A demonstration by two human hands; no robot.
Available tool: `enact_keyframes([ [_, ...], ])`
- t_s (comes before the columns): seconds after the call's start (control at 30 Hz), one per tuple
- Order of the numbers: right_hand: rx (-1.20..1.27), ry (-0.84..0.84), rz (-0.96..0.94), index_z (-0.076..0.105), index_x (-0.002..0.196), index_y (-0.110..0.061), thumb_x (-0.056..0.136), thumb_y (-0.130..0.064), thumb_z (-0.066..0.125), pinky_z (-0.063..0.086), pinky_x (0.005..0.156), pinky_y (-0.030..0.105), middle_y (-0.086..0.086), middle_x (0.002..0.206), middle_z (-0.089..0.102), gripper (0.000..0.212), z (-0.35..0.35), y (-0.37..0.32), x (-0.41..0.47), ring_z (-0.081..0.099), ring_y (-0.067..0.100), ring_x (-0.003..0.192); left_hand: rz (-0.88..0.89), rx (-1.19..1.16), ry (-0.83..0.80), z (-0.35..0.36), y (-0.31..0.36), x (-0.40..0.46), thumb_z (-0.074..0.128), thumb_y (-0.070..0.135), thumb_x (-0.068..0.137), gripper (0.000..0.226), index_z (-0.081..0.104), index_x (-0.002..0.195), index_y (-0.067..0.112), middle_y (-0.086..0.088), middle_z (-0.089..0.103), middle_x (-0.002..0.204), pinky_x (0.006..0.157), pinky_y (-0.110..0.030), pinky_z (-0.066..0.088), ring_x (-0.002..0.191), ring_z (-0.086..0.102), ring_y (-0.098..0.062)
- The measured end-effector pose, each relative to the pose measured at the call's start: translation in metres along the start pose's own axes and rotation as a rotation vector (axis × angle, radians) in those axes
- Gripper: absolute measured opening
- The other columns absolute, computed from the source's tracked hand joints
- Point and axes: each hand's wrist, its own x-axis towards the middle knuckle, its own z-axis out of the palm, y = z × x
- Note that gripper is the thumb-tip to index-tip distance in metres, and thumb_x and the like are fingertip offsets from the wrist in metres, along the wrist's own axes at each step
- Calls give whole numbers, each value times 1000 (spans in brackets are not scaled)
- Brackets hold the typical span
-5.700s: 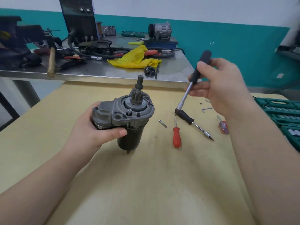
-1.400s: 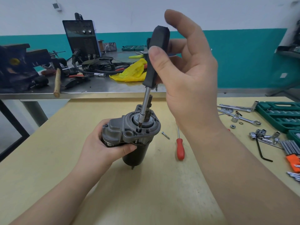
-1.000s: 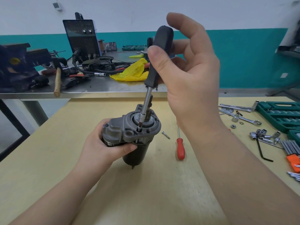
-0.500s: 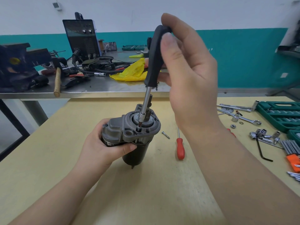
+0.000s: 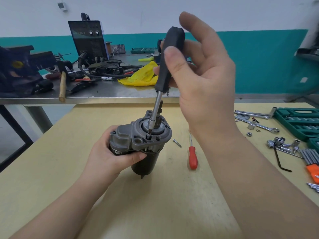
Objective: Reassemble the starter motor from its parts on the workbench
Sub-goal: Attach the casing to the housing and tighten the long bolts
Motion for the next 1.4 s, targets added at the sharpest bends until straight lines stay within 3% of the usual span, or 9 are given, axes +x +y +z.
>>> enact_keyframes([
  [0.1, -64, 33, -28, 61, 137, -16, 97, -14, 77, 67, 73, 43, 0, 98, 72, 43, 0, 1, 2, 73, 20, 82, 7, 3, -4, 0, 1, 0, 99, 38, 50, 68, 73, 112, 48, 7, 80, 116, 88, -39, 59, 106, 77, -12],
  [0.23, 70, -4, 21, 60, 143, -9, 106, -12, 59, 62, 92, 56, 12, 116, 73, 38, 0, 2, 2, 72, 35, 105, 12, 4, -9, 0, 2, -1, 98, 39, 50, 67, 73, 111, 48, 7, 81, 115, 87, -35, 59, 105, 77, -10],
  [0.37, -21, -23, -24, 59, 140, -13, 102, -7, 66, 67, 77, 43, 8, 109, 72, 39, -1, -1, 1, 73, 33, 92, 8, 0, -7, 1, 2, 0, 98, 39, 49, 67, 73, 111, 48, 7, 81, 115, 88, -36, 58, 105, 77, -11],
  [0.57, 24, -17, -6, 62, 137, -13, 106, -10, 58, 62, 88, 59, 7, 110, 69, 31, 0, 1, 1, 68, 42, 106, -4, -10, -4, 1, 1, 0, 99, 38, 48, 70, 73, 112, 46, 6, 81, 115, 88, -38, 58, 106, 78, -12],
  [0.77, -93, -25, -38, 58, 140, -16, 100, -8, 71, 67, 72, 36, 6, 105, 70, 43, 1, -2, 0, 73, 26, 86, -4, -4, -3, 0, 2, -1, 98, 38, 48, 69, 73, 111, 48, 7, 81, 114, 88, -38, 57, 105, 77, -11],
  [0.93, 23, -33, 10, 59, 142, -10, 105, -9, 62, 66, 82, 49, 10, 111, 71, 37, -1, 0, 1, 73, 33, 98, -1, -8, -1, 1, 2, -1, 98, 38, 48, 68, 73, 111, 48, 8, 81, 114, 87, -37, 58, 105, 77, -11],
  [1.07, -76, -41, -18, 57, 142, -15, 101, -4, 68, 67, 75, 38, 9, 108, 72, 44, -1, -1, 2, 75, 26, 88, -2, -5, 0, 0, 2, 0, 99, 39, 49, 69, 73, 112, 47, 7, 81, 115, 87, -37, 58, 106, 77, -11],
  [1.17, -149, -15, -54, 57, 132, -21, 95, -15, 79, 66, 76, 44, 10, 99, 69, 43, -1, -1, 3, 73, 27, 87, -6, 3, 3, 0, 0, 0, 99, 40, 49, 70, 73, 113, 47, 7, 80, 116, 90, -41, 58, 107, 77, -12],
  [1.4, -100, -116, 10, 51, 147, -15, 100, 2, 62, 66, 82, 37, 4, 109, 73, 51, -5, -2, 2, 76, 25, 90, -9, 2, -2, -1, 1, -1, 99, 39, 49, 70, 73, 114, 46, 6, 80, 117, 90, -41, 58, 107, 77, -12],
])
